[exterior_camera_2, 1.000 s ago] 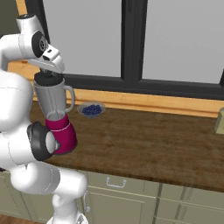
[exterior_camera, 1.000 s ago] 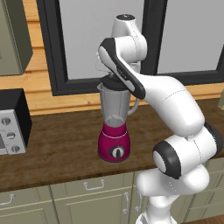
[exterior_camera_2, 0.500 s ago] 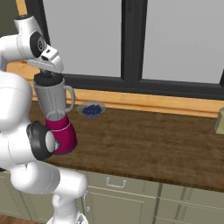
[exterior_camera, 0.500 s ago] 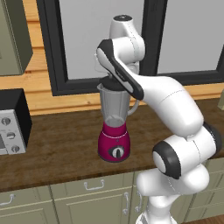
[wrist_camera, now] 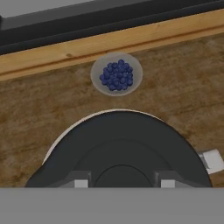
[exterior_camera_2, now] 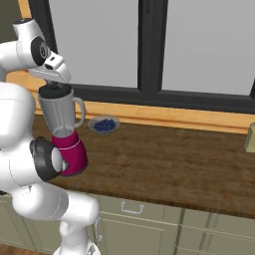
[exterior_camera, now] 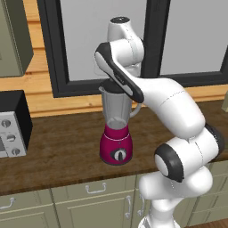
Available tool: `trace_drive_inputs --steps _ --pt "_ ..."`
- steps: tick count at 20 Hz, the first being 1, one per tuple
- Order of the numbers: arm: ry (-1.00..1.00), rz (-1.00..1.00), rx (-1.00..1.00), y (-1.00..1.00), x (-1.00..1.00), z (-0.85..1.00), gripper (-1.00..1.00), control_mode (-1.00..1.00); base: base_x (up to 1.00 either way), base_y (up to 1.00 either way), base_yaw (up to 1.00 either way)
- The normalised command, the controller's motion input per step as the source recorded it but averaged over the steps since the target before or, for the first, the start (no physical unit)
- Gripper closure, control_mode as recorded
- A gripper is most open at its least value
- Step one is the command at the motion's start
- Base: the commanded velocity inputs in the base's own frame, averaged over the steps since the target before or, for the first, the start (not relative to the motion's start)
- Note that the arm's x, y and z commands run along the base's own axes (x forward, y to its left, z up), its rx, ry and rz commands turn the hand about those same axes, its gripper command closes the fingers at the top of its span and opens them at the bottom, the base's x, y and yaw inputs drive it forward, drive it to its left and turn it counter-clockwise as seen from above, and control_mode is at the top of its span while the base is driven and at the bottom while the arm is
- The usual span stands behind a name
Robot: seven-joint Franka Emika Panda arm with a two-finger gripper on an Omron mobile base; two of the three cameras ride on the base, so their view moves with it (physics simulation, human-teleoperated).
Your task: Close the lid blender by securely placing the lid on top.
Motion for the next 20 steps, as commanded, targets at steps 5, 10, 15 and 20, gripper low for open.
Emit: trace_drive_inputs --steps 5,10,15,20 --pt "-0.01 0.00 0.00 0.08 0.08 -0.14 1.00 -1.00 0.00 0.00 0.00" --pt "-0.04 0.00 0.00 0.09 0.14 -0.12 1.00 -1.00 0.00 0.00 0.00" --pt "-0.03 0.00 0.00 0.10 0.15 -0.18 1.00 -1.00 0.00 0.00 0.00" --pt "-0.05 0.00 0.00 0.06 0.03 -0.30 1.00 -1.00 0.00 0.00 0.00"
